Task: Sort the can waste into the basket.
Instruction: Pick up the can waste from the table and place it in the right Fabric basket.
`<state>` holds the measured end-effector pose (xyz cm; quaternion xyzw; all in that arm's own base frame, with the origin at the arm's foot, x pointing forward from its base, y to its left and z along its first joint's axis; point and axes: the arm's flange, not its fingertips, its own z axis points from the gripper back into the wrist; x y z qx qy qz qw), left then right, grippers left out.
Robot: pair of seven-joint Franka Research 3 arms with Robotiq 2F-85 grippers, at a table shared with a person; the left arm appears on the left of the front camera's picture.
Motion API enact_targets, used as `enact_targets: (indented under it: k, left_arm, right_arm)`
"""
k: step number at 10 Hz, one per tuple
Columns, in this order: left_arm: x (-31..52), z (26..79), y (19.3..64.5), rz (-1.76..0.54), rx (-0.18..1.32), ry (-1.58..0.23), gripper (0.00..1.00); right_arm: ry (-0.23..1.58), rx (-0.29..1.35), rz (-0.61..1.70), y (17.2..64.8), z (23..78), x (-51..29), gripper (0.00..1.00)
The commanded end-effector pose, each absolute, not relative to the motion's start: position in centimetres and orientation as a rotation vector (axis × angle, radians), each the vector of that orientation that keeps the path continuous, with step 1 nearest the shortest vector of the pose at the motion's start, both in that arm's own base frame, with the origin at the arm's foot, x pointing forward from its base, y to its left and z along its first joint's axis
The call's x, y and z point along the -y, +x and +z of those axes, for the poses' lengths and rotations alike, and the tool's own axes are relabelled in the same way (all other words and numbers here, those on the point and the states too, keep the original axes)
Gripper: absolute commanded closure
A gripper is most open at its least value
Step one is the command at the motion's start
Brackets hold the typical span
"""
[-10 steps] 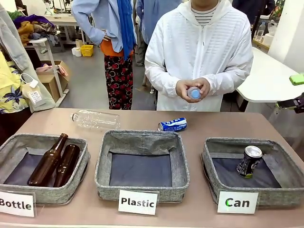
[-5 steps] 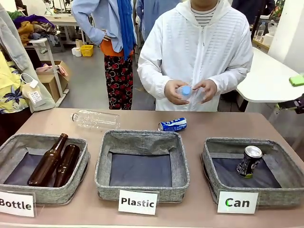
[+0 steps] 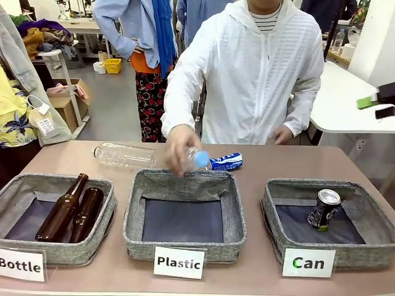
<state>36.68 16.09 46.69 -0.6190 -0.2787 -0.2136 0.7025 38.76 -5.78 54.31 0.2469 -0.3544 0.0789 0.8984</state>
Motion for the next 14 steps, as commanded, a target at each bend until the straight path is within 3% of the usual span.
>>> enact_targets:
  k: [1, 4, 6, 7, 11, 14]
  left_arm:
    - [-16.0, 47.1, 36.6, -0.461, 0.623, -1.38, 0.0]
    - [-16.0, 47.1, 36.6, -0.461, 0.623, -1.38, 0.0]
    - [-16.0, 47.1, 36.6, -0.461, 0.623, -1.38, 0.0]
    - [-16.0, 47.1, 36.6, -0.461, 0.623, -1.38, 0.0]
    - [-16.0, 47.1, 36.6, -0.461, 0.623, -1.38, 0.0]
    - [-16.0, 47.1, 36.6, -0.461, 0.623, -1.38, 0.0]
  right_arm:
    - [0.283, 0.758, 0.223, 42.7, 51.6, 0.8, 0.0]
    - [0.084, 0.637, 0.512, 45.6, 48.8, -6.5, 0.0]
    - [0.191, 0.469, 0.609, 44.2, 47.6, -7.9, 0.0]
    - [0.109, 0.626, 0.552, 44.9, 46.7, -8.2, 0.0]
    - [0.121, 0.59, 0.583, 44.9, 46.4, -8.0, 0.0]
    - [0.178, 0.643, 1.093, 48.2, 46.7, -10.2, 0.0]
